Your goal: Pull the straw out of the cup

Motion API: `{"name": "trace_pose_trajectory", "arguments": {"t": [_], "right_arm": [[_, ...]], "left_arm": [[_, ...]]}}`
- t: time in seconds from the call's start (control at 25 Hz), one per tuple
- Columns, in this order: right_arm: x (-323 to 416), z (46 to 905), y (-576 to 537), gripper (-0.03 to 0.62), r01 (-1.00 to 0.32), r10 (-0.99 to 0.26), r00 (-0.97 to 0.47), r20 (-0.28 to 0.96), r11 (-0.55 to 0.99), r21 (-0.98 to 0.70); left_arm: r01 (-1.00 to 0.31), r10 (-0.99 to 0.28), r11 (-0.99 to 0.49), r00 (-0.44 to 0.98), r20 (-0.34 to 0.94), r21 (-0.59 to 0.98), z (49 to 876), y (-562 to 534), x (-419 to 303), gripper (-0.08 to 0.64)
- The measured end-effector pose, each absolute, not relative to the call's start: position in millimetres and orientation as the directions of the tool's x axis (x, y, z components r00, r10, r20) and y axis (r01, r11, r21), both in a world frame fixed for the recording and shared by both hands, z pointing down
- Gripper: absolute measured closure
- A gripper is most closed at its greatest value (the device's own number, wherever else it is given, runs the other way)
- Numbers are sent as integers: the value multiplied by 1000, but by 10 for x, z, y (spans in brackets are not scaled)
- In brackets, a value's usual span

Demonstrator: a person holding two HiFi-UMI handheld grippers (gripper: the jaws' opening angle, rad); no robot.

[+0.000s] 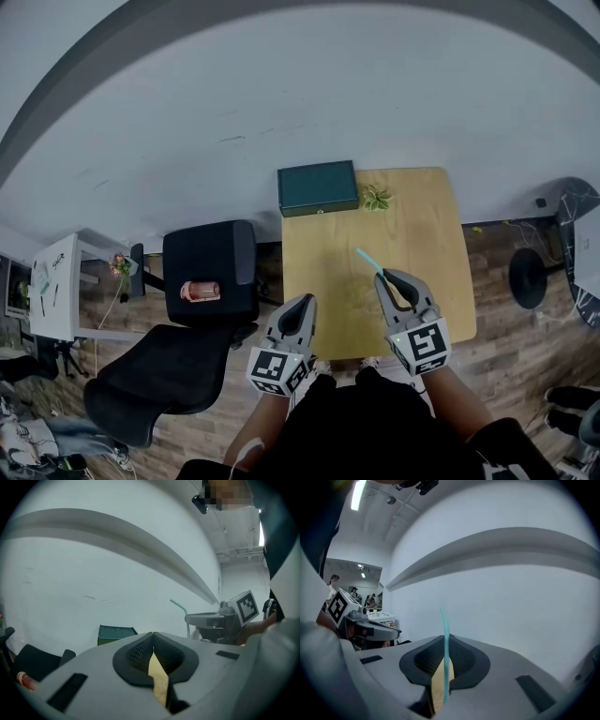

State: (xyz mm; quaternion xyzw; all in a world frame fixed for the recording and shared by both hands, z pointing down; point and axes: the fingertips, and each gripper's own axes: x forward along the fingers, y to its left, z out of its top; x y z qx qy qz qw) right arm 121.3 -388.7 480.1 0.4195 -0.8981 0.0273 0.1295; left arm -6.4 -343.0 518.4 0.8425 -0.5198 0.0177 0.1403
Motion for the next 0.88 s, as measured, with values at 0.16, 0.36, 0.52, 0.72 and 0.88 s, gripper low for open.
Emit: {"name": "trace_pose_trajectory", "arguments": {"t": [0.16, 0.36, 0.52, 0.72, 0.88], "right_arm": [[1258, 4452, -3831, 541, -766, -770, -621, 147, 636, 93], [1347, 4119, -3764, 541, -794, -798, -602, 38, 603, 85], [1431, 4040, -3698, 545, -818, -820, -572, 22, 573, 61], [1491, 3986, -3648, 546, -824, -826, -564, 2, 563, 63], [1488, 3953, -3622, 549, -815, -818, -576, -1, 574, 84]], "left_arm": [[-878, -869, -435, 467, 164, 200, 5106, -3445, -42, 541], [-867, -858, -469, 492, 146, 166, 4978, -3499, 39, 541], [-856, -850, -494, 512, 126, 150, 4861, -3527, 107, 541], [-846, -841, -513, 529, 111, 144, 4780, -3522, 181, 541], [-847, -843, -511, 527, 105, 150, 4784, -3515, 186, 541]]}}
